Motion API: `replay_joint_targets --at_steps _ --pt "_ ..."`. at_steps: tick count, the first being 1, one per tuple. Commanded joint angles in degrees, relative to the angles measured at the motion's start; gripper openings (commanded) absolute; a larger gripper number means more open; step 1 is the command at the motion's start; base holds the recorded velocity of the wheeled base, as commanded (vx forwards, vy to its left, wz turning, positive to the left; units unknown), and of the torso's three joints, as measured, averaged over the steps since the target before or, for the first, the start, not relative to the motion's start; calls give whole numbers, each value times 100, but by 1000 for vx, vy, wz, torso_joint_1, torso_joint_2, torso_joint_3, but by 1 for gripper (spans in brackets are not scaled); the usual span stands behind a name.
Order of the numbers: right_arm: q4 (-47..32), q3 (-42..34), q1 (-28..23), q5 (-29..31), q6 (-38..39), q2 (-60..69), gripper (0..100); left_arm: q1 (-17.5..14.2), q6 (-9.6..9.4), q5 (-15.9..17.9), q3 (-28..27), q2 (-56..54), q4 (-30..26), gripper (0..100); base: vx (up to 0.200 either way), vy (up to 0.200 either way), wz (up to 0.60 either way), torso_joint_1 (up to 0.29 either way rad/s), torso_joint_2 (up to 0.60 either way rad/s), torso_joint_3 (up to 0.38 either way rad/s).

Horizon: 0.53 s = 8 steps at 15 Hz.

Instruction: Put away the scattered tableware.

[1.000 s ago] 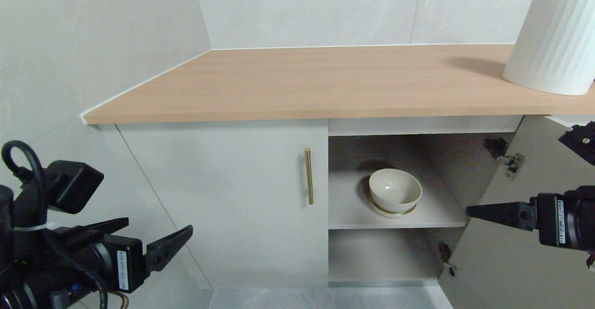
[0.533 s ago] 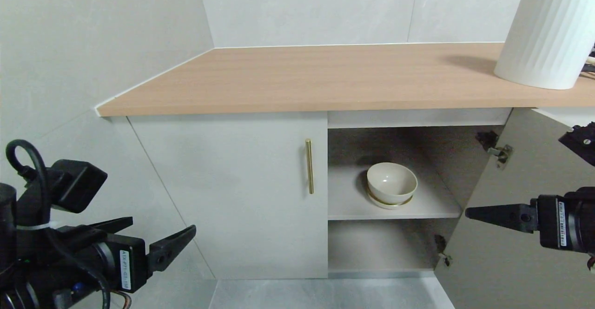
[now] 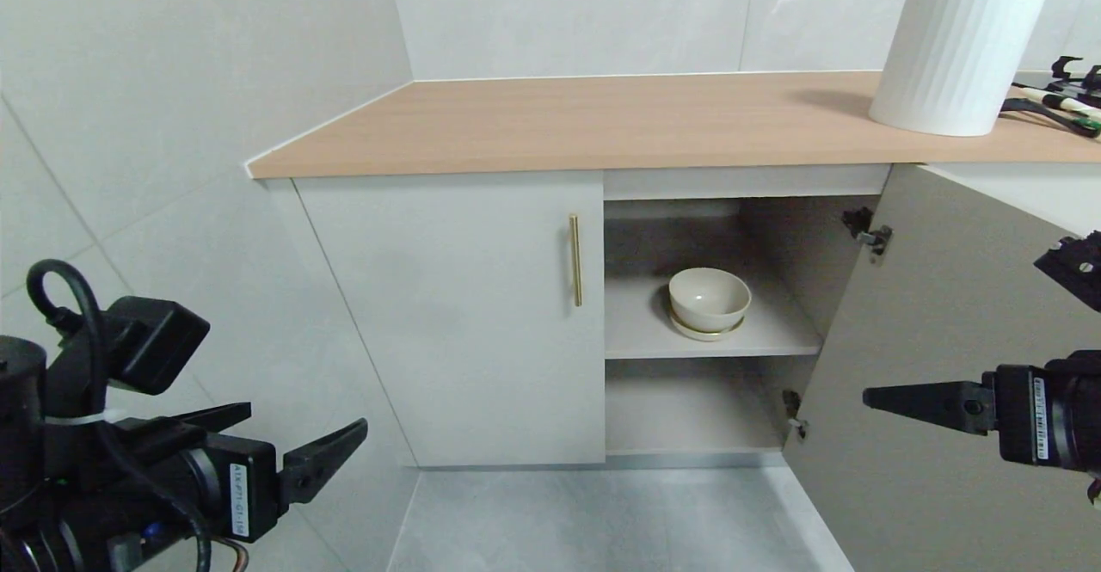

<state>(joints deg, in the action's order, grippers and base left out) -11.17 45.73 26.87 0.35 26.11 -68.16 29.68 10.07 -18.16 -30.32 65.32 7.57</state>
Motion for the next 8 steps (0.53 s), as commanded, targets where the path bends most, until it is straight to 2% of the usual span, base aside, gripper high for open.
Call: replay_joint_targets --at_steps 1,7,8 --pt "0 -11 3 0 -1 -13 100 -6 4 -3 8 25 -1 100 -200 0 0 2 -2 2" --pt "0 -20 3 0 -1 -13 100 -6 -5 -3 17 34 -1 100 -200 0 0 3 1 2" --pt "-8 -20 3 0 -1 -13 100 -6 -5 -3 26 34 -1 100 0 0 0 0 0 0"
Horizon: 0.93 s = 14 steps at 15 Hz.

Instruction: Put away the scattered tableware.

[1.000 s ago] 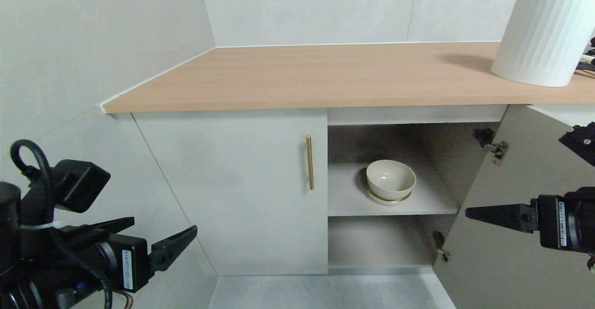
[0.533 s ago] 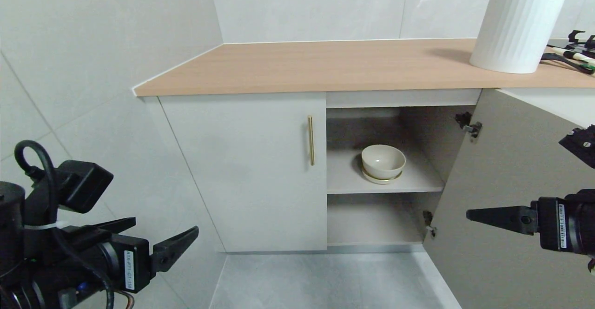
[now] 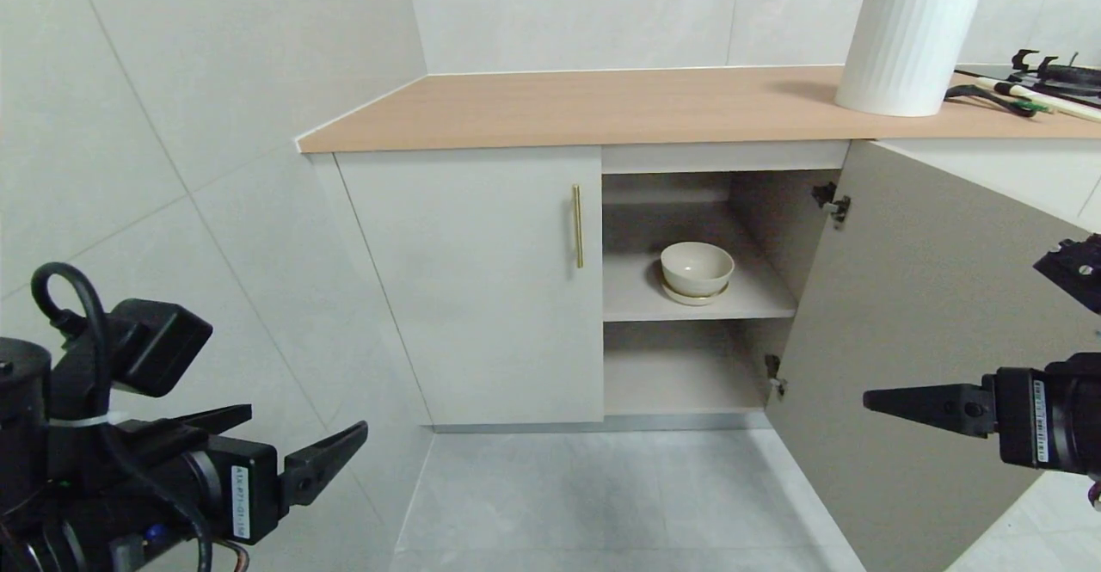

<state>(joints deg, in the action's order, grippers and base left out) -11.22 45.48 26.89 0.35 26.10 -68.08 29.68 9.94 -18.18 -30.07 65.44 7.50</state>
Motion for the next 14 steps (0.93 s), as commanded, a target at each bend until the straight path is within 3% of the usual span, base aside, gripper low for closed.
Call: replay_joint_targets --at_steps 1,5,14 --pt "-3 4 0 17 0 -3 100 2 0 -2 2 22 6 100 0 0 0 0 0 0" --pt "-21 22 -44 184 -44 190 100 -6 -123 -2 37 22 6 100 0 0 0 0 0 0" --pt "-21 13 -413 290 -360 199 100 -6 -115 -2 37 39 6 100 0 0 0 0 0 0"
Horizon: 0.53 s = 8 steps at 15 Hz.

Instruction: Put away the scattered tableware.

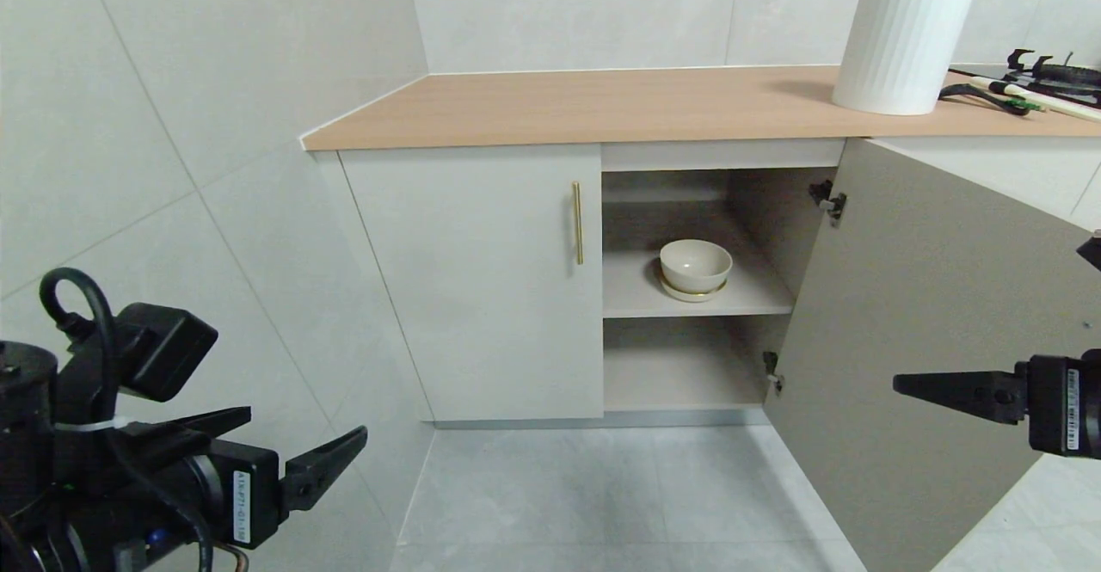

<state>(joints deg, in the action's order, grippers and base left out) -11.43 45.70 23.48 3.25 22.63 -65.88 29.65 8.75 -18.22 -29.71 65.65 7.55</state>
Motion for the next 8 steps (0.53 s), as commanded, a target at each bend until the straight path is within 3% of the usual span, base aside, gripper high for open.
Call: replay_joint_targets --at_steps 1,6,8 --pt "10 -9 -107 0 -13 -13 100 -3 4 -6 0 18 1 100 0 0 0 0 0 0" --pt "10 -9 -107 0 -21 -4 100 6 -5 -6 0 62 1 100 0 0 0 0 0 0" --pt "10 -9 -107 0 -21 -4 100 -3 -5 -6 9 71 -8 100 0 -200 0 5 5 5"
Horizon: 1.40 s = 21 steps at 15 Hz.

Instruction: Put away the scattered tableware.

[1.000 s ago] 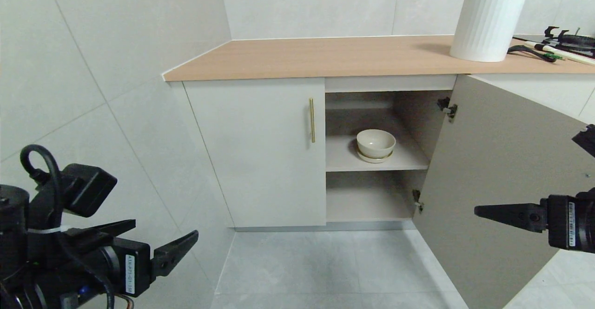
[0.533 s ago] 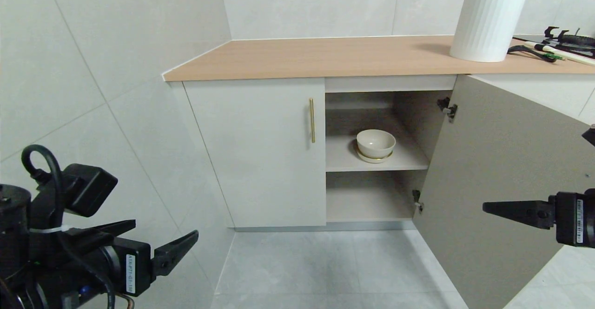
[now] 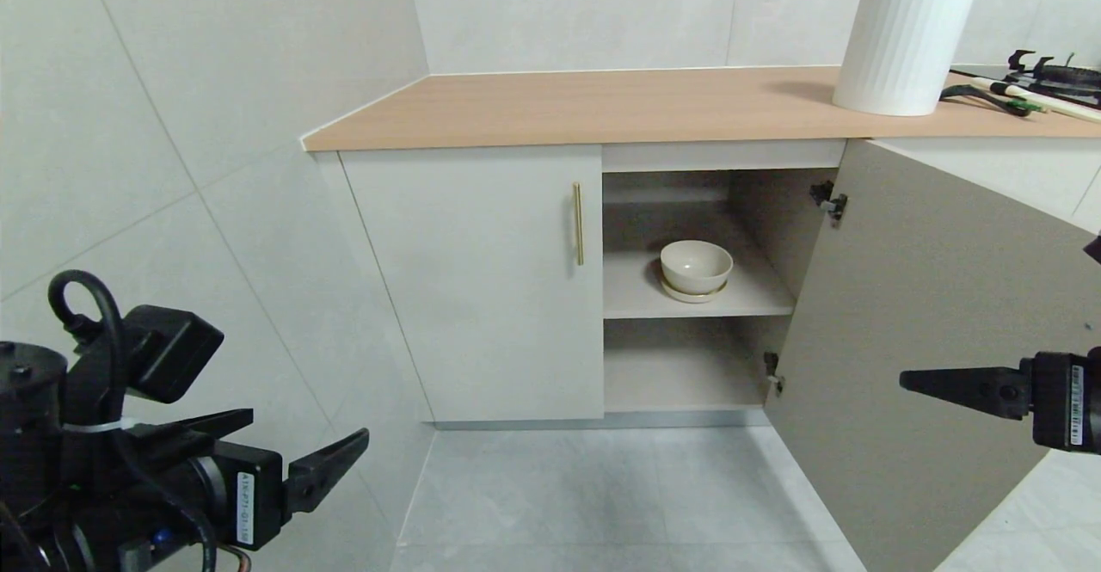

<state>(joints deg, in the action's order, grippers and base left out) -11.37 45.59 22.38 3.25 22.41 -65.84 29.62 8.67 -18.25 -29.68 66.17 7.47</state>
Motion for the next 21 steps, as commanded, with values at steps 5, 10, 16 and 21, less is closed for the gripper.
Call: replay_joint_targets --at_steps 5,10,16,21 --pt "4 11 -6 0 1 10 100 0 3 -12 6 45 0 100 0 -200 0 -2 3 1" --pt "-1201 468 -6 17 -193 63 100 0 -5 -12 6 54 0 100 0 -120 0 0 0 1" --pt "-2150 1057 -841 764 -377 -131 100 0 3 -12 15 45 0 100 0 0 0 0 0 0" --pt "-2150 1162 -1860 1054 -878 -183 100 0 3 -12 15 45 0 100 0 0 0 0 0 0"
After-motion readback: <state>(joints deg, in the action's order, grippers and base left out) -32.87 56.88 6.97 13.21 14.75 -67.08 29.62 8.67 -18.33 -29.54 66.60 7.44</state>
